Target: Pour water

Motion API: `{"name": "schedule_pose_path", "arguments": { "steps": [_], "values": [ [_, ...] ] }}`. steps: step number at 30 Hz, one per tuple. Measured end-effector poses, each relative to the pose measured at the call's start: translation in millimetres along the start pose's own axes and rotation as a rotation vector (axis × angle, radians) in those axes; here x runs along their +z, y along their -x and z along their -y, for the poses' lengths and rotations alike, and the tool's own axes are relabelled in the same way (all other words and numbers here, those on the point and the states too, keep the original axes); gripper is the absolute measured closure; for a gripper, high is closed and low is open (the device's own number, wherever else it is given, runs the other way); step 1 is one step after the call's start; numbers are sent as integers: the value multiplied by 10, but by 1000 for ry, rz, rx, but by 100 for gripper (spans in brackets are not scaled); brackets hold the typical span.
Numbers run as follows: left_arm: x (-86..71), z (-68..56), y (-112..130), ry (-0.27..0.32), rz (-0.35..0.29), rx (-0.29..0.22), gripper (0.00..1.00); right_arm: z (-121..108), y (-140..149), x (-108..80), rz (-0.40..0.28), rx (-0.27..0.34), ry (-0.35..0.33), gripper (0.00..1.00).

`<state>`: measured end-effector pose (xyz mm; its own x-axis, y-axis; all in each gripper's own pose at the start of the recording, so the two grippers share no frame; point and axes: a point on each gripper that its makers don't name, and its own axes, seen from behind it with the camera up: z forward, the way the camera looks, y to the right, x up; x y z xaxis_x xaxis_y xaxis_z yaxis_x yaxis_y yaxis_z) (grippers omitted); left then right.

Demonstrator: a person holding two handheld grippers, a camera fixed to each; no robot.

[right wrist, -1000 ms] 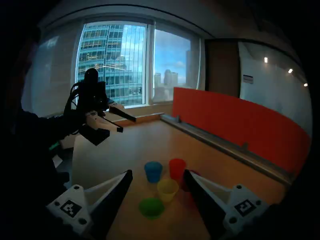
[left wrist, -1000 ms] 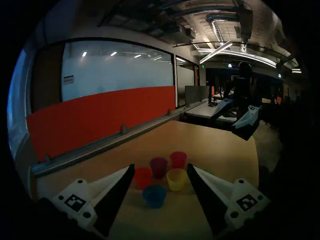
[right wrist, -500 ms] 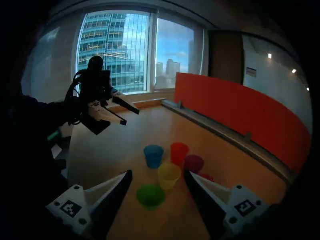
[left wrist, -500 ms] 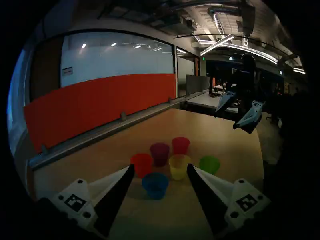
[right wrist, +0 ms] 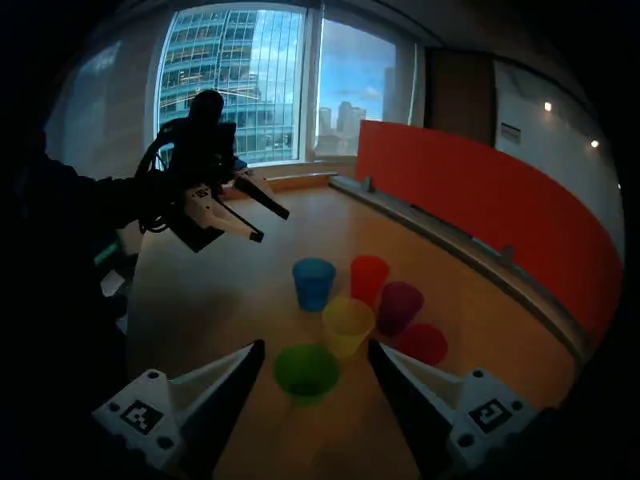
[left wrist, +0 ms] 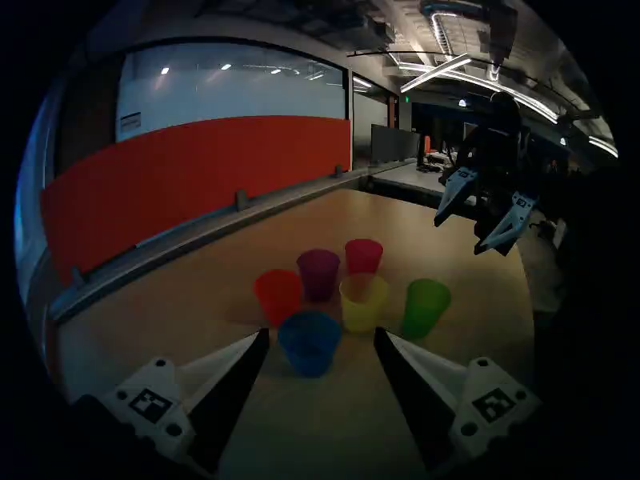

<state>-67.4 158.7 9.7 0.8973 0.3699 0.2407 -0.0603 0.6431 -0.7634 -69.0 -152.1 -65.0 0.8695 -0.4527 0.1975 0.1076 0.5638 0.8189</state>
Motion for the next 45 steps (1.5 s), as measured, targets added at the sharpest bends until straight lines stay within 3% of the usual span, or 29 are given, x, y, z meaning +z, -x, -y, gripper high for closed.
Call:
{"name": "schedule_pose_path", "arguments": {
  "steps": [12,23,45],
  "values": [
    [218,-45,325,23,61,-13,3,59,410,207,73,-12,-14,0],
    [422,26,599,20,120,-12,3,28,633,364,115,-16,-7,0],
    [843,104,713,53,165,-15,3,33,873,660,165,-6,-25,0]
  ]
}}
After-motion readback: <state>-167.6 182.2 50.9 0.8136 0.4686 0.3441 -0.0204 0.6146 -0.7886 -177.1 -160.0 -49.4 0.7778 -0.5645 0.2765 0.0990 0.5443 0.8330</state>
